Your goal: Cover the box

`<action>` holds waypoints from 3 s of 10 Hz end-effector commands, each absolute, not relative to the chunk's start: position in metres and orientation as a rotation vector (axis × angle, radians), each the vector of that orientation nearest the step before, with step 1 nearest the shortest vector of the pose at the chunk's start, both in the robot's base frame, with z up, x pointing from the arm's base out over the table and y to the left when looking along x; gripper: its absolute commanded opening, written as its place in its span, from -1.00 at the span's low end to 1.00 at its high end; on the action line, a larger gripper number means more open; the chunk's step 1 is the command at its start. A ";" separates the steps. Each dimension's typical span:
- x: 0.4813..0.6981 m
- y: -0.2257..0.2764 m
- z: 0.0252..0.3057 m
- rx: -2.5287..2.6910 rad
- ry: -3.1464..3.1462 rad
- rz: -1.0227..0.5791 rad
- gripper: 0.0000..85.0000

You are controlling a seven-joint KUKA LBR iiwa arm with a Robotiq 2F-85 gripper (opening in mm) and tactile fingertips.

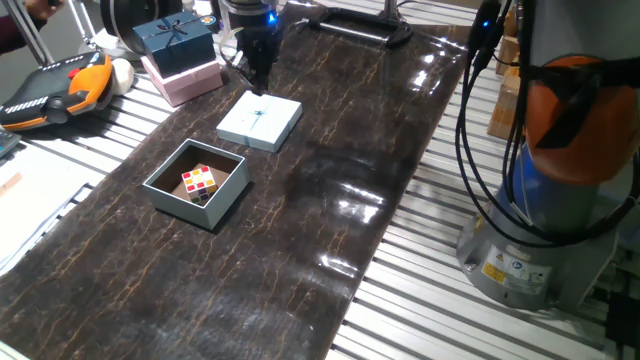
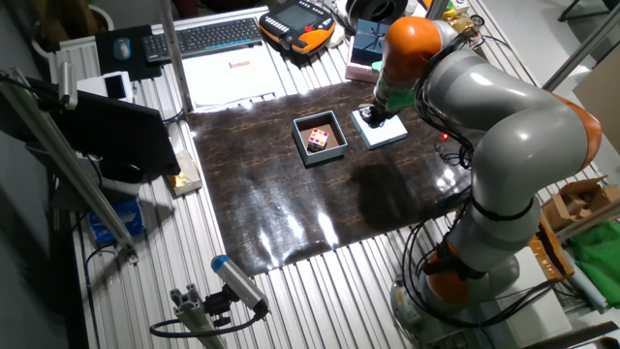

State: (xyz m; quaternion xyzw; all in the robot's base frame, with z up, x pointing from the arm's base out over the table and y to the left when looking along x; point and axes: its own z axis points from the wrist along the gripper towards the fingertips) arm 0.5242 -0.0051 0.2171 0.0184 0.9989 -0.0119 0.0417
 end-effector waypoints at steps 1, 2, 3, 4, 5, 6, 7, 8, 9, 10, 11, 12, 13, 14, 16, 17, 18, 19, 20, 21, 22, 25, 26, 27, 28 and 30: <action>0.527 -0.009 0.210 0.044 3.051 -0.033 -0.98; 0.529 -0.012 0.204 0.028 3.044 -0.038 -0.98; 0.531 -0.015 0.198 0.018 3.039 -0.041 -0.98; 0.533 -0.017 0.192 0.009 3.035 -0.043 -0.98; 0.534 -0.020 0.185 -0.009 3.029 -0.060 -0.98; 0.536 -0.022 0.178 -0.023 3.027 -0.073 -0.98; 0.537 -0.025 0.170 -0.027 3.024 -0.061 -0.98; 0.538 -0.027 0.163 -0.033 3.016 -0.066 -0.98; 0.539 -0.028 0.159 -0.025 3.008 -0.091 -0.98; 0.542 -0.027 0.156 -0.006 3.008 -0.122 -0.98; 0.541 -0.028 0.152 0.022 3.006 -0.113 -0.98; 0.543 -0.029 0.150 0.030 3.002 -0.126 -0.98; 0.544 -0.031 0.148 0.030 3.004 -0.128 -0.98; 0.545 -0.032 0.146 0.028 3.005 -0.126 -0.98; 0.548 -0.038 0.143 0.006 3.008 -0.107 -0.98; 0.550 -0.043 0.141 -0.011 3.013 -0.088 -0.98; 0.553 -0.049 0.140 -0.021 3.018 -0.061 -0.98; 0.555 -0.052 0.140 -0.027 3.018 -0.050 -0.98; 0.556 -0.053 0.140 -0.032 3.021 -0.064 -0.98; 0.559 -0.055 0.139 -0.032 3.029 -0.064 -0.98; 0.562 -0.058 0.138 -0.032 3.035 -0.057 -0.98; 0.567 -0.061 0.135 -0.041 3.050 -0.060 -0.98; 0.567 -0.061 0.135 -0.048 3.055 -0.058 -0.98; 0.567 -0.061 0.135 -0.057 3.058 -0.051 -0.98; 0.567 -0.061 0.135 -0.055 3.049 -0.068 -0.98; 0.567 -0.061 0.135 -0.029 3.032 -0.099 -0.98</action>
